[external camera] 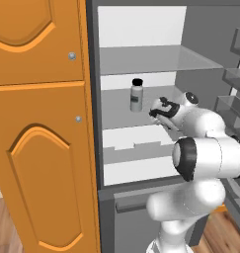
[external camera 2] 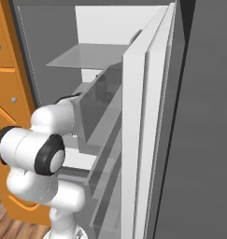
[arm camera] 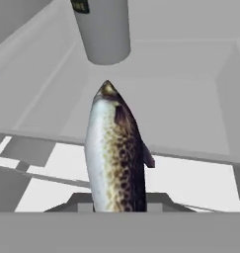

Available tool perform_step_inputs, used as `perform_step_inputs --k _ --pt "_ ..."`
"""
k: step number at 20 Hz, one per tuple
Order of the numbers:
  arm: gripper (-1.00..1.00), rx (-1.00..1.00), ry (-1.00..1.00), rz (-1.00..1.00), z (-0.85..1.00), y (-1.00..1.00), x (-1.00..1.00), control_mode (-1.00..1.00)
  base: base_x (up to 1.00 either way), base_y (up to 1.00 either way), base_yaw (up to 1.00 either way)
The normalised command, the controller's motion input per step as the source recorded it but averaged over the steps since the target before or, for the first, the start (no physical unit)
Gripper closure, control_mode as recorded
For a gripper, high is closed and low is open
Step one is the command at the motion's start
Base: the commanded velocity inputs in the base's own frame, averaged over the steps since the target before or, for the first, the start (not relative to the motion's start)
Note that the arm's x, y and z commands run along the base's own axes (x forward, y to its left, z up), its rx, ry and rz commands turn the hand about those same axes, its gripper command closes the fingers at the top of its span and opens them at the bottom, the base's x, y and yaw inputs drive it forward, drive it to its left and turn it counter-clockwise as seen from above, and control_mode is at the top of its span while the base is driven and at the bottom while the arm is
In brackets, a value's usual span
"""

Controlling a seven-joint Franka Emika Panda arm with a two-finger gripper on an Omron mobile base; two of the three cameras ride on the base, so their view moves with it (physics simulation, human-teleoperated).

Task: Pick fish from the fridge and place it on the plate on the counter.

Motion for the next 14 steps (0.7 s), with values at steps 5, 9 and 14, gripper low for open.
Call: perform_step_inputs --k 5,9,14 --pt "1.00 0.00 0.20 -0.12 0.47 0.04 -0.87 -1.00 0.00 0.00 0.00" --pt "1.00 0.00 0.28 -0.12 0.55 0.01 -0.62 -1.00 0.00 0.00 0.00" --pt "1.00 0.00 0.28 -0.11 0.50 0.00 -0.62 -1.00 0.00 0.00 0.00"
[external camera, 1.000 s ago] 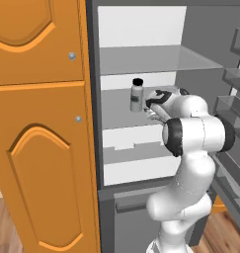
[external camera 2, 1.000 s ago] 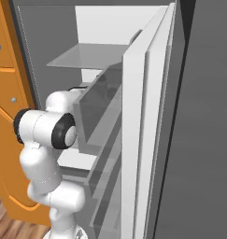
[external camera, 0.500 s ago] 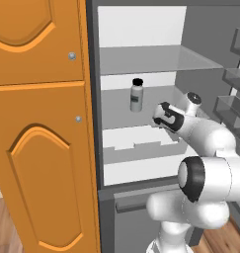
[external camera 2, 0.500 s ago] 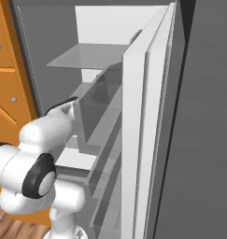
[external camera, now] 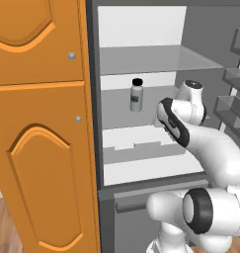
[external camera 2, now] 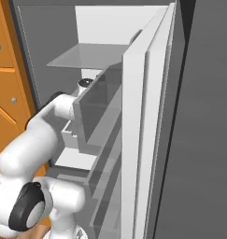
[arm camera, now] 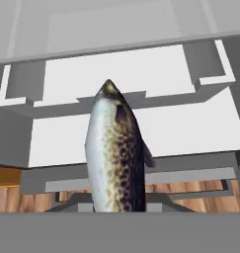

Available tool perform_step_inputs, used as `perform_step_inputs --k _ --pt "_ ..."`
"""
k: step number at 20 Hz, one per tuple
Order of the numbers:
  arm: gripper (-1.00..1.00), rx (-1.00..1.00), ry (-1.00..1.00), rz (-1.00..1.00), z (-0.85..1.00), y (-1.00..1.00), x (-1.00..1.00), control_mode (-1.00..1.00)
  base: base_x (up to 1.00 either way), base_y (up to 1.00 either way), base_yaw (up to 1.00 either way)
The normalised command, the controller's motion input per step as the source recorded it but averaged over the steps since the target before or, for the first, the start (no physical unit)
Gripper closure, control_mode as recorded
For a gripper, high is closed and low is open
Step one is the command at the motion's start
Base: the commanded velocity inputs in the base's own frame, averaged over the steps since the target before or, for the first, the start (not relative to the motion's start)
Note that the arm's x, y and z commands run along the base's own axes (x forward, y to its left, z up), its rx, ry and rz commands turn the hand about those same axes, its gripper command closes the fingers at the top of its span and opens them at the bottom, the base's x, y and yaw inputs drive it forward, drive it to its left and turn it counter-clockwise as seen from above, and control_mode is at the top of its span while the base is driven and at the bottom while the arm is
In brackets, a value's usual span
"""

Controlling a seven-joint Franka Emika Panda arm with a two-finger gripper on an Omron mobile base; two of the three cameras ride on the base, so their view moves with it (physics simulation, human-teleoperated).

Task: Pick fish from the fridge and place it on the plate on the counter.

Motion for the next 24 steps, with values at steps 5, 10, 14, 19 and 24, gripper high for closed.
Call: perform_step_inputs --k 5,10,14,19,24 --pt "1.00 0.00 0.11 -0.05 0.29 0.16 -0.73 -1.00 0.00 0.00 0.00" --pt "1.00 0.00 0.00 0.00 0.06 0.16 -0.72 -1.00 0.00 0.00 0.00" --pt "1.00 0.00 0.00 0.00 0.06 0.43 -0.18 -1.00 0.00 0.00 0.00" --pt "1.00 -0.01 0.00 0.02 0.05 0.37 -0.09 -1.00 0.00 0.00 0.00" --pt "1.00 0.00 0.00 0.02 0.18 0.04 -0.29 -1.00 0.00 0.00 0.00"
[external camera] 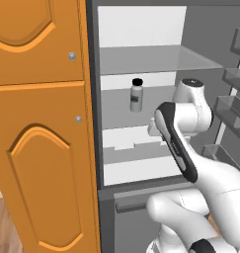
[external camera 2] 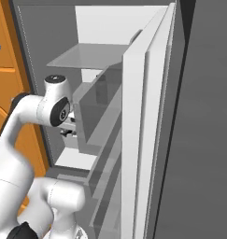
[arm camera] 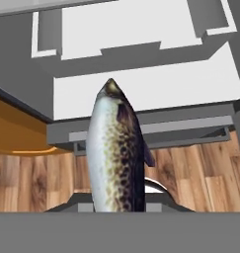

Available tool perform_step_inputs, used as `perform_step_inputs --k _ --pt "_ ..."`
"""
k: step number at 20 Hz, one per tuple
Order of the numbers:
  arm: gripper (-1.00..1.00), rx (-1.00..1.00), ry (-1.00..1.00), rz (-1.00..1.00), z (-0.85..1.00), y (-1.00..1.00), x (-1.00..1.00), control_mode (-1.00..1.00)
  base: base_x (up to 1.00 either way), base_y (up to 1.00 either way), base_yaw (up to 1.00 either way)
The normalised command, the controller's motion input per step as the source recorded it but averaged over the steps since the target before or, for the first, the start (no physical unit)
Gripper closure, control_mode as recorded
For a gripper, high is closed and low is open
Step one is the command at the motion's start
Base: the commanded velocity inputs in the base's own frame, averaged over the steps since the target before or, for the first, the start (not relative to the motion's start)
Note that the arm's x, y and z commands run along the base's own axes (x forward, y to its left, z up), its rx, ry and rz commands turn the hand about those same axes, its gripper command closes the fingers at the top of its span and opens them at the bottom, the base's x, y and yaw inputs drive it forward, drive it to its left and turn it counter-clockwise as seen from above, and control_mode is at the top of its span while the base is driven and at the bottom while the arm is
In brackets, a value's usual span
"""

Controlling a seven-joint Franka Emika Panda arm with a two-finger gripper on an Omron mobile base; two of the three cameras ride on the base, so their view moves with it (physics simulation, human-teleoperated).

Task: Pick fish from the fridge and place it on the plate on the counter.

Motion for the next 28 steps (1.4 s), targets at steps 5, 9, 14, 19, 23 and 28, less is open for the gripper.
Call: perform_step_inputs --k 5,9,14,19,23,28 --pt "1.00 0.00 0.00 0.00 0.29 0.02 -0.60 -1.00 0.00 0.00 0.00" --pt "1.00 0.00 0.00 0.03 0.34 -0.01 -0.71 -1.00 0.00 0.00 0.00" --pt "1.00 0.00 0.00 0.08 0.43 0.00 -0.52 -1.00 0.00 0.00 0.00" --pt "1.00 0.00 0.00 0.02 0.25 -0.02 -0.32 -1.00 0.00 0.00 0.00" --pt "1.00 0.00 0.00 0.01 0.08 0.03 -0.21 1.00 -0.08 0.02 0.00" --pt "1.00 0.00 0.00 0.00 0.00 0.00 0.00 1.00 -0.69 0.26 0.07"
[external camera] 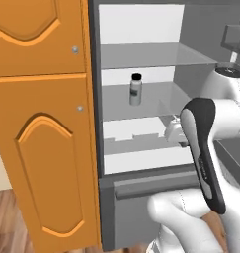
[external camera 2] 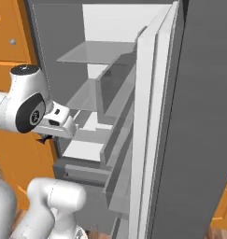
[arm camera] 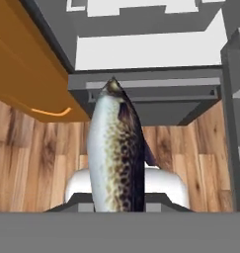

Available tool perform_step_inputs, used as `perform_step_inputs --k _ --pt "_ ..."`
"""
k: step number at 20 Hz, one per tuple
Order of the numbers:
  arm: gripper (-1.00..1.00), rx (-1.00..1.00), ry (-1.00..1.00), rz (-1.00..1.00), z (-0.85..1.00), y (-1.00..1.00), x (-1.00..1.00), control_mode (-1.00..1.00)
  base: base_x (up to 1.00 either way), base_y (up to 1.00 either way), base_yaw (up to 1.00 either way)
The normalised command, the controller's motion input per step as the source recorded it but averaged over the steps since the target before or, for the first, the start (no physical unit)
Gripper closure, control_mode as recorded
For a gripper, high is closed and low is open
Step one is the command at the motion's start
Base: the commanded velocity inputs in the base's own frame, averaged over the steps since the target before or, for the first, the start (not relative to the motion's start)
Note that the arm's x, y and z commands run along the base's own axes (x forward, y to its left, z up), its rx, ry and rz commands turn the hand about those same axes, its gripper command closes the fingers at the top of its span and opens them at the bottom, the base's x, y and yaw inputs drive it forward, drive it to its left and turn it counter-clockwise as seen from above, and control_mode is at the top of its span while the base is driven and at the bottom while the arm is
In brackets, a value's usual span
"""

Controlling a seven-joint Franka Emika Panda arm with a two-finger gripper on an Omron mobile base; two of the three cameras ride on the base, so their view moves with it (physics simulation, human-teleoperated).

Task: Pick fish from the fridge and place it on the plate on the counter.

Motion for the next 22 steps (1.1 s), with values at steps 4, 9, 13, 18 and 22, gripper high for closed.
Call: perform_step_inputs --k 4,9,13,18,22 --pt "1.00 0.00 0.00 0.00 0.00 0.00 0.00 1.00 -0.54 0.61 0.49" --pt "1.00 0.00 0.00 0.00 0.00 0.00 0.00 1.00 -0.08 0.35 0.95" --pt "1.00 0.00 0.00 0.00 0.00 0.00 0.00 1.00 -0.14 0.05 1.00" --pt "1.00 0.00 0.00 0.00 0.00 0.00 0.00 1.00 -0.19 0.12 1.00" --pt "1.00 0.00 0.00 0.00 0.00 0.00 0.00 1.00 -0.22 0.20 1.00"
